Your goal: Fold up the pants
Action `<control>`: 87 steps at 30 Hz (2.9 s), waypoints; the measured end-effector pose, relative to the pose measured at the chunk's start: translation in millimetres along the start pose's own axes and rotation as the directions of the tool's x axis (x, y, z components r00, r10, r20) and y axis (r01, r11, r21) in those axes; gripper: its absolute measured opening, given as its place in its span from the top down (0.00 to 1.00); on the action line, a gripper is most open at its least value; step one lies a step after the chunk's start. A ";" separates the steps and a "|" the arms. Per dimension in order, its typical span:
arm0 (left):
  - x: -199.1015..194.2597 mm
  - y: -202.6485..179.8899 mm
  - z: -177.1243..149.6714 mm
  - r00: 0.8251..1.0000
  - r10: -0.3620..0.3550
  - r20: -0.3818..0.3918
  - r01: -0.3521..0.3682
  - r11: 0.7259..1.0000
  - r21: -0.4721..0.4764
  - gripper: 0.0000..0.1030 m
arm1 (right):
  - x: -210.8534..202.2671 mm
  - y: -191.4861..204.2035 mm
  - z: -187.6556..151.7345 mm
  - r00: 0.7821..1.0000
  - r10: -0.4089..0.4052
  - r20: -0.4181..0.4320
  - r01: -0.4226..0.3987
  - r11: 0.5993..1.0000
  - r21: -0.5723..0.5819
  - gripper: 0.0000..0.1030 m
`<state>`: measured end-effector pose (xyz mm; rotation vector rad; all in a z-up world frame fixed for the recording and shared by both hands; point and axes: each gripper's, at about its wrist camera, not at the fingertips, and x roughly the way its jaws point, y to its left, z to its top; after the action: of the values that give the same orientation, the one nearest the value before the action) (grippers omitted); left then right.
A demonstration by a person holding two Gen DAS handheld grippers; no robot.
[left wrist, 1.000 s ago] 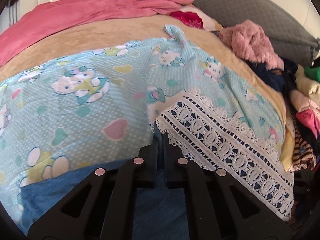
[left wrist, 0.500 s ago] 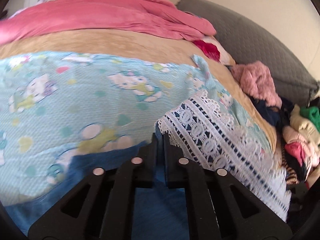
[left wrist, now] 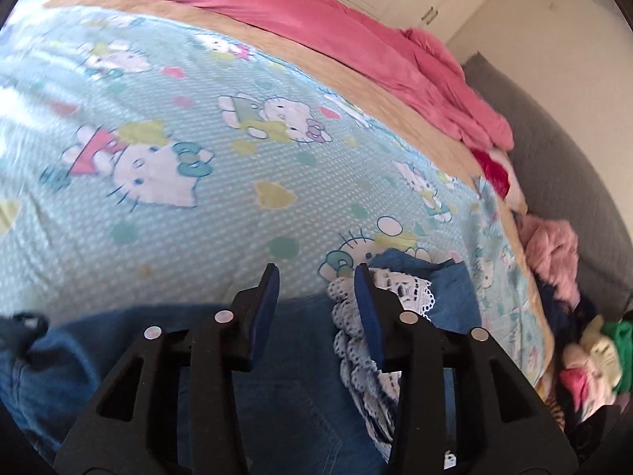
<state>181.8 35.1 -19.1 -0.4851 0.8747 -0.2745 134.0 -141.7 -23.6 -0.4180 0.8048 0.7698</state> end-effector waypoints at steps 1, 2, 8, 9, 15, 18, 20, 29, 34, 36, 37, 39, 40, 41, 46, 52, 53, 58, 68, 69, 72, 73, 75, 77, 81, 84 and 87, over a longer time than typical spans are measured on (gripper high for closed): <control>-3.3 1.1 -1.0 1.000 -0.016 0.009 0.016 1.000 -0.010 0.69 | -1.0 0.8 0.3 1.000 0.003 0.004 -0.003 1.000 -0.003 0.70; -5.9 1.5 -1.6 0.999 -0.032 0.017 0.033 0.999 -0.020 0.69 | -1.8 0.8 0.3 1.000 0.005 0.008 -0.005 1.000 -0.003 0.70; -0.9 -11.6 -1.0 0.993 -0.116 -0.003 0.116 0.993 -0.017 0.59 | -9.5 1.9 -4.8 0.998 0.059 0.025 -0.059 0.998 -0.009 0.53; 1.8 -12.4 -1.7 0.992 -0.123 -0.010 0.123 0.992 -0.017 0.56 | -15.8 0.1 -6.3 0.995 0.094 0.036 -0.094 0.996 0.002 0.48; 28.9 -17.4 -5.9 0.990 -0.100 -0.097 0.099 0.995 -0.020 0.45 | -54.2 -16.2 -21.6 0.990 0.099 0.099 -0.102 0.995 0.022 0.38; 40.7 -18.5 -5.9 0.990 -0.085 -0.115 0.082 0.996 -0.030 0.46 | -56.4 -35.7 -30.4 0.993 0.071 0.097 -0.077 0.995 0.059 0.38; 45.2 -25.3 -6.0 0.990 -0.080 -0.118 0.078 0.997 -0.017 0.69 | -55.6 -39.9 -39.4 0.995 0.058 0.086 -0.065 0.994 0.085 0.38; 2.2 -39.0 -0.2 1.000 0.018 -0.002 -0.018 0.997 0.080 0.92 | -35.5 -38.1 -48.8 0.998 0.065 0.027 -0.068 0.989 0.132 0.36; 15.1 -23.0 -5.0 0.997 0.065 -0.050 -0.061 0.996 0.071 0.65 | -23.7 -36.7 -44.0 0.998 0.062 -0.005 -0.061 0.990 0.128 0.36; 12.8 -17.4 -7.8 0.998 0.049 -0.047 -0.047 0.998 0.044 0.60 | -24.2 -36.7 -43.5 0.998 0.064 -0.006 -0.062 0.990 0.126 0.36; 10.7 -16.8 -8.6 0.998 0.049 -0.042 -0.047 0.998 0.043 0.59 | -25.5 -36.9 -43.8 0.998 0.065 -0.004 -0.063 0.990 0.126 0.36; 0.1 -17.7 -9.9 0.998 0.064 -0.023 -0.063 0.997 0.052 0.53 | -29.5 -39.0 -43.0 0.998 0.064 0.006 -0.064 0.989 0.133 0.36; -6.1 -17.1 -10.1 0.997 0.072 -0.012 -0.072 0.996 0.053 0.50 | -29.1 -41.6 -41.1 0.998 0.061 0.011 -0.062 0.989 0.137 0.36; -15.2 -16.5 -11.2 0.997 0.076 0.001 -0.076 0.996 0.050 0.48 | -31.0 -42.6 -40.7 0.998 0.058 0.017 -0.060 0.988 0.141 0.36; -48.5 -23.0 -22.8 0.991 0.122 0.051 -0.127 0.988 0.094 0.27 | -42.1 -52.4 -35.5 0.998 0.038 0.052 -0.046 0.984 0.169 0.36; -79.1 -21.4 -51.3 0.983 0.169 0.072 -0.175 0.980 0.089 0.13 | -57.9 -56.3 -38.6 0.995 -0.002 0.097 -0.018 0.980 0.198 0.14; -83.2 -20.9 -59.2 0.984 0.166 0.059 -0.170 0.982 0.083 0.13 | -60.2 -57.7 -38.6 0.995 -0.002 0.104 -0.019 0.979 0.202 0.14; -91.8 -29.9 -88.6 0.989 0.149 0.013 -0.149 0.983 0.107 0.12 | -69.7 -70.4 -40.8 0.991 -0.034 0.129 0.003 0.971 0.238 0.14; -63.1 -44.7 -126.5 0.989 0.092 -0.112 -0.083 0.993 0.083 0.33 | -84.2 -91.1 -49.6 0.984 -0.062 0.166 0.011 0.956 0.294 0.14; -55.6 -45.8 -128.9 0.987 0.092 -0.134 -0.081 0.993 0.085 0.48 | -84.2 -92.5 -51.4 0.984 -0.064 0.164 0.012 0.954 0.299 0.14; -40.9 -49.8 -139.2 0.979 0.123 -0.166 -0.105 0.988 0.110 0.79 | -81.7 -94.7 -55.2 0.987 -0.056 0.153 0.005 0.950 0.312 0.14; -43.9 -54.0 -139.5 0.980 0.123 -0.159 -0.104 0.987 0.125 0.89 | -80.8 -95.6 -55.1 0.988 -0.048 0.149 -0.001 0.950 0.313 0.14; -56.4 -67.4 -139.2 0.982 0.128 -0.140 -0.102 0.979 0.178 0.90 | -82.1 -91.6 -55.1 0.988 -0.024 0.154 -0.023 0.954 0.299 0.14; -60.8 -71.8 -141.8 0.978 0.153 -0.144 -0.120 0.969 0.215 0.89 | -81.8 -84.6 -53.2 0.987 -0.009 0.161 -0.035 0.963 0.266 0.14; -46.2 -51.1 -146.9 0.964 0.188 -0.190 -0.157 0.974 0.164 0.82 | -66.8 -66.7 -44.7 0.989 0.024 0.144 -0.050 0.981 0.185 0.19; -52.7 -50.1 -144.3 0.970 0.183 -0.162 -0.156 0.974 0.162 0.74 | -45.0 -56.1 -47.2 0.997 0.038 0.070 -0.047 0.990 0.132 0.31; -55.9 -48.2 -143.2 0.972 0.182 -0.148 -0.157 0.974 0.162 0.68 | -22.6 -55.8 -61.5 1.000 0.021 -0.021 -0.018 0.993 0.115 0.35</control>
<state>33.0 -24.7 -35.0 -0.2482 1.0400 -0.2222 135.9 -225.7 -42.4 -0.3168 0.8705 0.7345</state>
